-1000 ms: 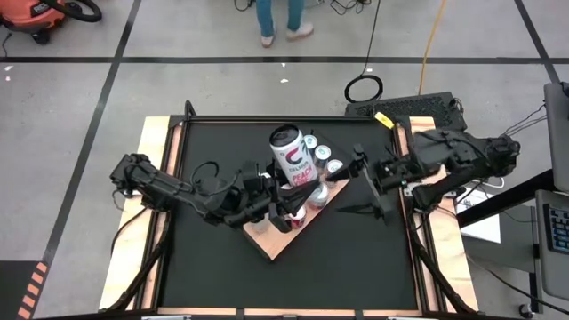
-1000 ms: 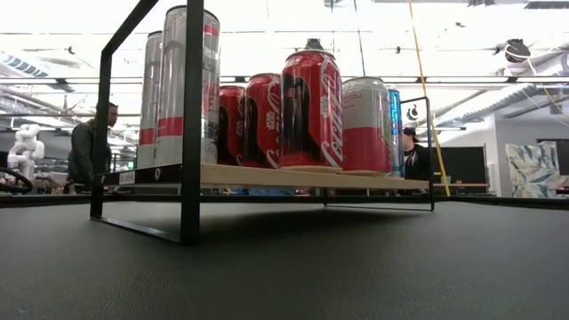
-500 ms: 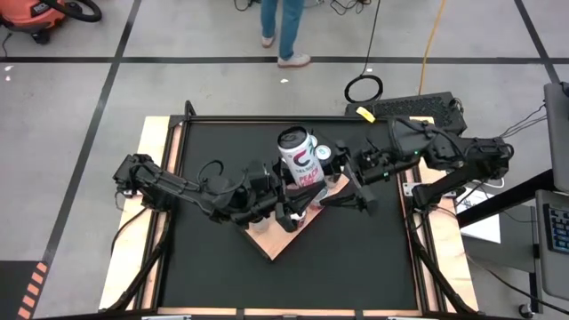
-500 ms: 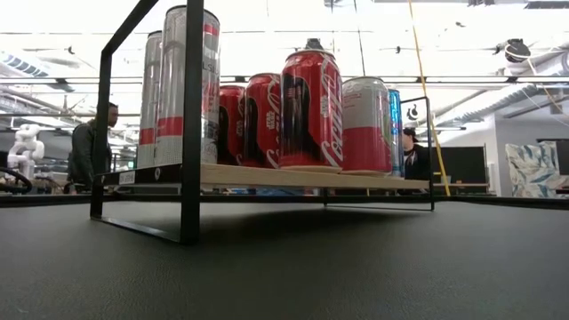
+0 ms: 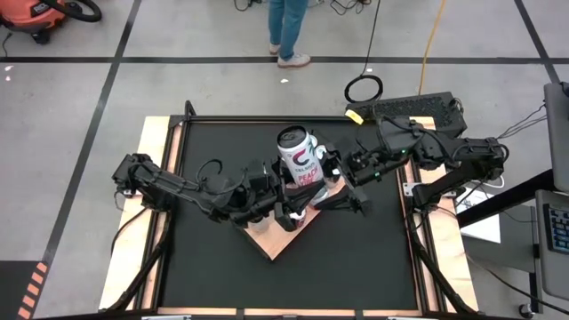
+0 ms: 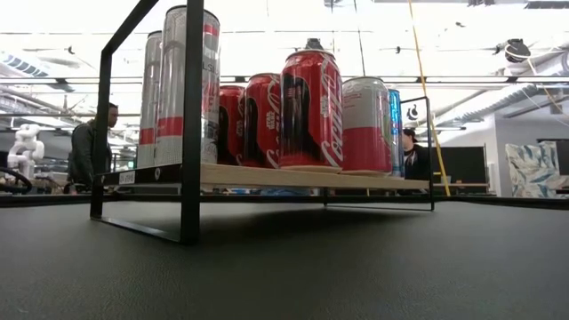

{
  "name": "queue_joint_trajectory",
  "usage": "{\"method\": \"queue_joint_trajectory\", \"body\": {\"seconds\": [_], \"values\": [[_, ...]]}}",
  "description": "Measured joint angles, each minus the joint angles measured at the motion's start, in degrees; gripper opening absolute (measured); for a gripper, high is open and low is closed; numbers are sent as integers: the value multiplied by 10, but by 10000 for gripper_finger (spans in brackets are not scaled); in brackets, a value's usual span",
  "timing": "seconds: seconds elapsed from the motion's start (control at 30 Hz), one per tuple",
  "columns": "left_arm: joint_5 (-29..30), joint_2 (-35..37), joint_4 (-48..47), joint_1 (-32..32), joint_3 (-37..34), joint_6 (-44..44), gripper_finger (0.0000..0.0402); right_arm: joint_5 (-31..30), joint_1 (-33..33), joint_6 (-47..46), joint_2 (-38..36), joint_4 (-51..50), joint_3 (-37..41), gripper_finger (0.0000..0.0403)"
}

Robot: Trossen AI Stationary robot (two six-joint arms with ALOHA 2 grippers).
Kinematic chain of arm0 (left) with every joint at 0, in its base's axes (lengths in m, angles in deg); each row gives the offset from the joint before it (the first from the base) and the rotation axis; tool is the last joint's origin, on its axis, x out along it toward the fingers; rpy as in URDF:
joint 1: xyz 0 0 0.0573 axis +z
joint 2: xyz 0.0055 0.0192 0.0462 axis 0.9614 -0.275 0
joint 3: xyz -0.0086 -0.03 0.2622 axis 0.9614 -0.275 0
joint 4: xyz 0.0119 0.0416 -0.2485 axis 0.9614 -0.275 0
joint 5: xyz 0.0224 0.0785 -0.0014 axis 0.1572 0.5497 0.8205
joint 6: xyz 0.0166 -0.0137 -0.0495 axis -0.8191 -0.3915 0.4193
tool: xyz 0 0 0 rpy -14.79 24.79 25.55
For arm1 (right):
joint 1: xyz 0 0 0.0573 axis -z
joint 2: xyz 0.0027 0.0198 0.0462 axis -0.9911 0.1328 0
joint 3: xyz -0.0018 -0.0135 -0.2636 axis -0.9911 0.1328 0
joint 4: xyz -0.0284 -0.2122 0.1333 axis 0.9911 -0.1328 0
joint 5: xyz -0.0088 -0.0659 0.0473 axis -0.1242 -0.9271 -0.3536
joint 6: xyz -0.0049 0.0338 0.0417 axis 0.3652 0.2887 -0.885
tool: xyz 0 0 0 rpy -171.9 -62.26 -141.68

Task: Place canned beverage on shelf
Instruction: Put the white pink soda can on the shelf aligned with the other white pink soda can

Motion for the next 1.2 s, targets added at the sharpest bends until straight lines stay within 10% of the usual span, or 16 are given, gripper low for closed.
{"method": "queue_joint_trajectory", "body": {"seconds": [0.7, 1.2], "values": [[-9, 1, -30, 0, 1, 0, 254, -2, 7, -29, 0, -8, 1, 227], [66, 4, -32, -15, -1, -31, 332, -2, 8, -18, 0, -36, 1, 225]]}}
